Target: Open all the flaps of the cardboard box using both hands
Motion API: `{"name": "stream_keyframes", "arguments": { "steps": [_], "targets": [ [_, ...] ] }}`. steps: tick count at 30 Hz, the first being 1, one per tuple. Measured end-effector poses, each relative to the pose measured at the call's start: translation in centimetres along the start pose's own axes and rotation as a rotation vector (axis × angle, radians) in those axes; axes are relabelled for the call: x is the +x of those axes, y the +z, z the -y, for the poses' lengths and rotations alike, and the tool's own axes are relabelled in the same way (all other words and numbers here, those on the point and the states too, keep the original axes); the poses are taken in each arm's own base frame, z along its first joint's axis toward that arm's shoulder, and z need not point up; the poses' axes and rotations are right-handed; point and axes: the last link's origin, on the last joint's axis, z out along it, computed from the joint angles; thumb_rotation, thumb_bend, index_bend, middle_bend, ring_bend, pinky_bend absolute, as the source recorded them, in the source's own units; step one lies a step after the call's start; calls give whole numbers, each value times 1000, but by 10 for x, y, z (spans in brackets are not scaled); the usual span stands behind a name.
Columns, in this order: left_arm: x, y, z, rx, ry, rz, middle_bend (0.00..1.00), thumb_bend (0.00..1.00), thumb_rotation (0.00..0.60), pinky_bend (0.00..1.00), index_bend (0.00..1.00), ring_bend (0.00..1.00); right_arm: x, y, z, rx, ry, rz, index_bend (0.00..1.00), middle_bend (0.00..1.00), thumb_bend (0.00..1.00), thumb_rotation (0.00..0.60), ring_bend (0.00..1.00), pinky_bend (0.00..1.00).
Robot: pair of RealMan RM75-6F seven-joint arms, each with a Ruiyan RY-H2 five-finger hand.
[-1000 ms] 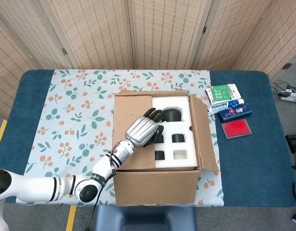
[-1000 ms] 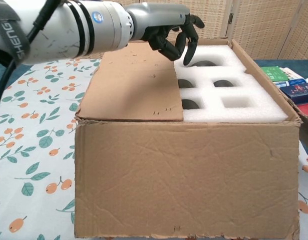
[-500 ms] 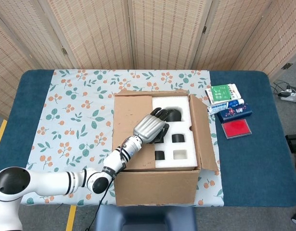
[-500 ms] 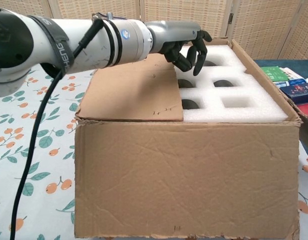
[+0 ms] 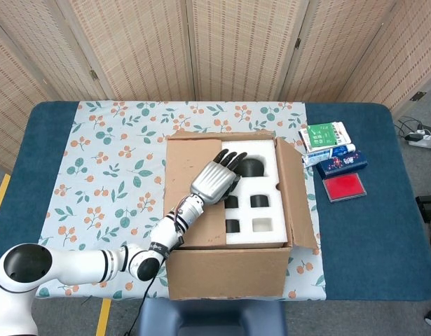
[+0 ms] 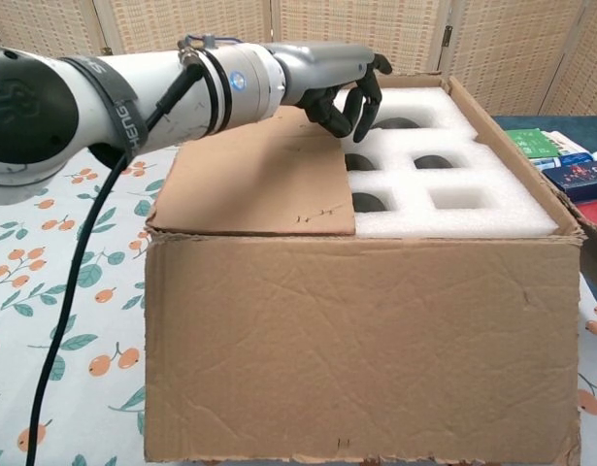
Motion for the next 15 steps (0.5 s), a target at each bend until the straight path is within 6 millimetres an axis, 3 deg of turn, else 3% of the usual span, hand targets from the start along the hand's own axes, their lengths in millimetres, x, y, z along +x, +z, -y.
{"name": "stream_keyframes", "arguments": {
  "steps": [15],
  "targets": [
    [-3,-3,7,41,85,-14,36,1000,600,0,651,0,1,-2,2,7,6,-2,311,0,534,281,0,3]
  ]
}}
